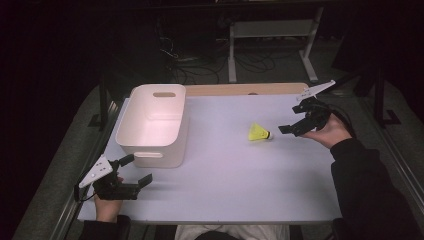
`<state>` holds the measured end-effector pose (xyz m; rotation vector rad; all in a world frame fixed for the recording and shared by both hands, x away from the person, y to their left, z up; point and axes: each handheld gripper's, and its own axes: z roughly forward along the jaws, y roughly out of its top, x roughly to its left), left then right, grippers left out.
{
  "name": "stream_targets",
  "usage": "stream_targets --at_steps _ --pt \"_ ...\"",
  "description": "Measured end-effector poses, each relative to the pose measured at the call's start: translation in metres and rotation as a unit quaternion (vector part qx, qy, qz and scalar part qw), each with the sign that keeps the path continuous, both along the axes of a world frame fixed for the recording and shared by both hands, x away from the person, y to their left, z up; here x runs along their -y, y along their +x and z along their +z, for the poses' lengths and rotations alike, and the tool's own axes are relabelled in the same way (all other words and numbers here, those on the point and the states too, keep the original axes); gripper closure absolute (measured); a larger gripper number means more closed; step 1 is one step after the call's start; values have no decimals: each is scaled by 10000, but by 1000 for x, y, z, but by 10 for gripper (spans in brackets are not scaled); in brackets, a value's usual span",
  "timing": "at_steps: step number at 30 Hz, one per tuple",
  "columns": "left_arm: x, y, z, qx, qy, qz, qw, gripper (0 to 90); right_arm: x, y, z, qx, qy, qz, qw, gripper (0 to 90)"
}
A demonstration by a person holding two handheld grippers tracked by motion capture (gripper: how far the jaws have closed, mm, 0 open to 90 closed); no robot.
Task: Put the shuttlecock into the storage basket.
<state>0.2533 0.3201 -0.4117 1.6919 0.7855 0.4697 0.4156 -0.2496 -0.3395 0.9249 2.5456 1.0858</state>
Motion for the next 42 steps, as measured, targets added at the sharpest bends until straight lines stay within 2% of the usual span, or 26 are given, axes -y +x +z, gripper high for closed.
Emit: stream_targets --at_steps 14,15,30,42 --pt "0 0 0 -9 17 0 10000 0 -4 19 -2 -140 -131 177 9997 0" --pt "0 0 0 -9 27 3 10000 0 -5 21 -5 -163 -120 211 9996 41" --pt "0 1 0 -15 43 -17 10000 0 -11 43 -32 -393 -251 303 9985 36" --pt "0 1 0 -22 66 -21 10000 0 -14 52 -48 -411 -464 469 9970 75"
